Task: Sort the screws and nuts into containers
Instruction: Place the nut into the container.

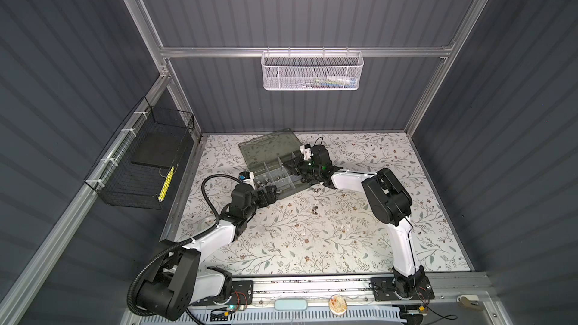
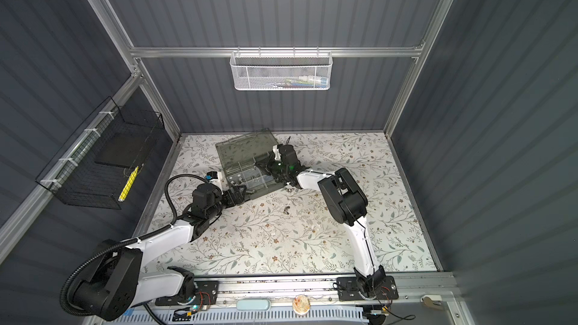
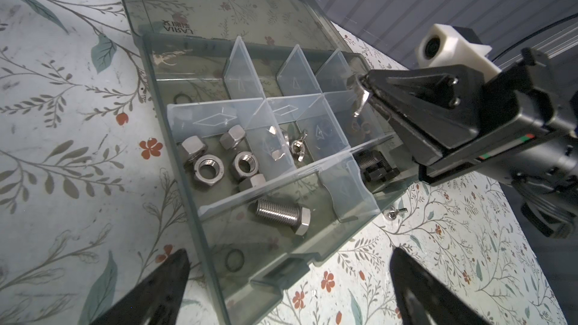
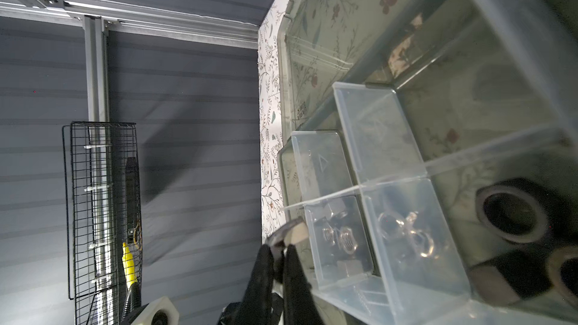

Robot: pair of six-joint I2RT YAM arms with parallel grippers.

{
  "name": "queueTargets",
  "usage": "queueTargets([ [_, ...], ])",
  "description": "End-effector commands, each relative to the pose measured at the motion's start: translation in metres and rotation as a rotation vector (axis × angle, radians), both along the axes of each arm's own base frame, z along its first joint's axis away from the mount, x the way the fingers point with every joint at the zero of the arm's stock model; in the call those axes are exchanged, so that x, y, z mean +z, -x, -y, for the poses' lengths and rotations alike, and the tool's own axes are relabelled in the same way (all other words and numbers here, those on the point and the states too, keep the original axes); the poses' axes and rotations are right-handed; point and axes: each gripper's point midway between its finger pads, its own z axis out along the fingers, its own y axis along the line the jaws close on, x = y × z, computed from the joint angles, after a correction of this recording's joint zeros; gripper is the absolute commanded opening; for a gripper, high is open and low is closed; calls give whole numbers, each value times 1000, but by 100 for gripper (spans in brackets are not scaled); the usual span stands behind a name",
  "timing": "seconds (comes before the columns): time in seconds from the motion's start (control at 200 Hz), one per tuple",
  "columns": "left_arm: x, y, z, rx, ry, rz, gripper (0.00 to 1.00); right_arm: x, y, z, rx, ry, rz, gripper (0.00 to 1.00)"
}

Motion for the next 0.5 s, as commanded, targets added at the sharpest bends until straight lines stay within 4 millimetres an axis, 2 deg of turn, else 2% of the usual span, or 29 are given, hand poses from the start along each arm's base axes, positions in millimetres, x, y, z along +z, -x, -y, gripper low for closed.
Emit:
queueTargets([
  [0.0,-3,0,-2,6,1,-17,100,-7,-4,-3,-2,20,5,0],
  [0.295,-3,0,-1,3,3,-19,100,-29,-1,-7,8,54,-27,4],
  [0.49,-4,-1,-1,0,4,-21,100,-35,1,-8,10,62,-32,6],
])
